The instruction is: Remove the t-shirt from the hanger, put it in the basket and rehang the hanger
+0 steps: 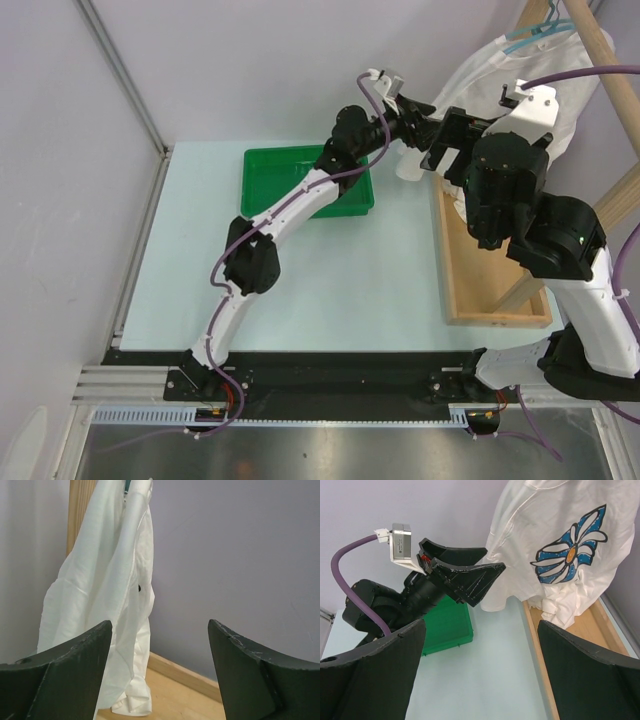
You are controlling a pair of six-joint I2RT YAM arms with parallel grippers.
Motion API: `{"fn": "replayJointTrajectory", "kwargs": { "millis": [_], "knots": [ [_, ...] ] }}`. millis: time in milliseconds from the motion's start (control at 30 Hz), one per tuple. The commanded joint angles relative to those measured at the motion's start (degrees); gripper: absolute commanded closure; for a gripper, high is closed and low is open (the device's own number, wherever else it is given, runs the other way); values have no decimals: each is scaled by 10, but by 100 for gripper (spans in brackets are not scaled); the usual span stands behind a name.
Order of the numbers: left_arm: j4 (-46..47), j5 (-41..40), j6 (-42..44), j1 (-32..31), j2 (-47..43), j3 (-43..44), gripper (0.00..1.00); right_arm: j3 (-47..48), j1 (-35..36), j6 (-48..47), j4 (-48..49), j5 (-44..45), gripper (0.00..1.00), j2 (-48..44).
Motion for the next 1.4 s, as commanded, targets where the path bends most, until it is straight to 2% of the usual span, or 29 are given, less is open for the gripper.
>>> {"fn": "replayJointTrajectory", "kwargs": {
  "millis": [0,167,433,467,533,600,633,667,733,900,1033,1100,1367],
  "knots": [
    [41,-32,11,-8,5,19,18,0,-1,-12,-1,8,0,-16],
    [22,-69,30,-10,41,46,17,-19,-2,-10,2,6,0,-21],
    [22,-75,27,-16,80,65,28,-59,-8,-12,18,0,0,-24],
    [19,-73,27,-18,85,73,37,-62,-9,-12,19,0,0,-23],
    [15,-62,23,-21,97,82,45,-66,-13,-11,19,-2,0,-20],
    [14,-56,21,-25,97,82,63,-66,-15,-10,19,-8,0,-21],
    [13,-57,20,-26,96,83,80,-65,-17,-10,19,-10,0,-21],
    [8,-57,20,-28,94,82,89,-64,-18,-10,19,-13,0,-21],
    [0,-54,14,-30,81,82,100,-61,-18,-8,15,-12,0,-22],
    [-39,-32,-14,-35,2,51,100,-41,-37,17,-5,22,0,-26],
    [-58,-17,-44,-37,-83,-38,100,-8,-69,17,-9,12,0,-12],
    [-72,-10,-54,-40,-109,-54,100,12,-86,14,-13,8,1,-5],
    [-115,43,-100,-54,-236,-151,100,84,-195,8,-27,-78,0,60]
  ]
}}
